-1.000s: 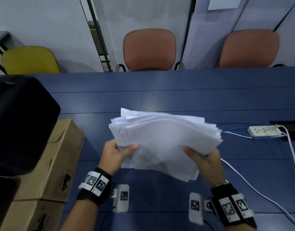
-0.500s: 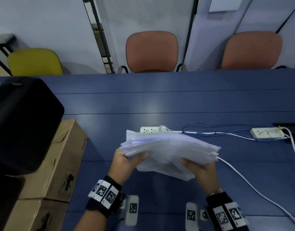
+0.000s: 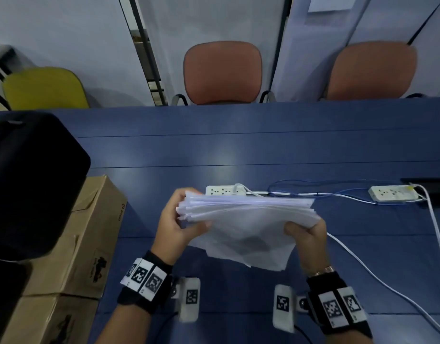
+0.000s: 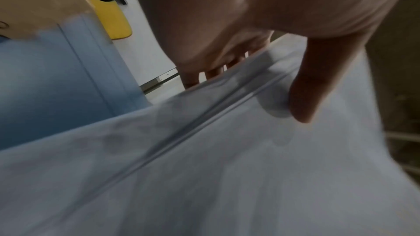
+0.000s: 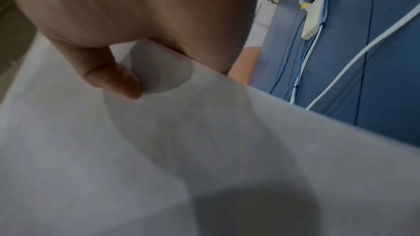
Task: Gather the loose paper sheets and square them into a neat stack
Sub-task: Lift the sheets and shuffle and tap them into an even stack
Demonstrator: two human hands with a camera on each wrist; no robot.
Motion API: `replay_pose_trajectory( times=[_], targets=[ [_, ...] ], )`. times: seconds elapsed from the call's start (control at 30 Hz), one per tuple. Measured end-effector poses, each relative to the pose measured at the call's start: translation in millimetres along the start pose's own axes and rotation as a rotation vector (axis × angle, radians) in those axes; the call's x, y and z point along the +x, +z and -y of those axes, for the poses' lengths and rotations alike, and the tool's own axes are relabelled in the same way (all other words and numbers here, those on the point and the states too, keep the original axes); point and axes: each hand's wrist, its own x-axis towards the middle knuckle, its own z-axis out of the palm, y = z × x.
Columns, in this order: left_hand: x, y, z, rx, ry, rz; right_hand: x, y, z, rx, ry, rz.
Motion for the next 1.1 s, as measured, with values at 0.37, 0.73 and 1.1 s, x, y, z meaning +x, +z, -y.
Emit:
replay_pose_trajectory(
  times=[0.37, 0.73, 1.1],
  targets=[
    [-0.2, 12.0, -11.1, -0.024, 0.078, -0.051, -2.5, 13.4, 22.0, 0.008, -0.122, 0.068],
    [-2.5, 2.6, -8.8, -0.140, -0.073, -0.118, -1.3, 10.3, 18.6, 0.010, -0.063, 0.047],
    [-4.5, 16.3, -12.2, -0.243, -0.131, -0.238, -2.7, 12.3, 10.0, 0.000, -0.029, -0.002]
  ],
)
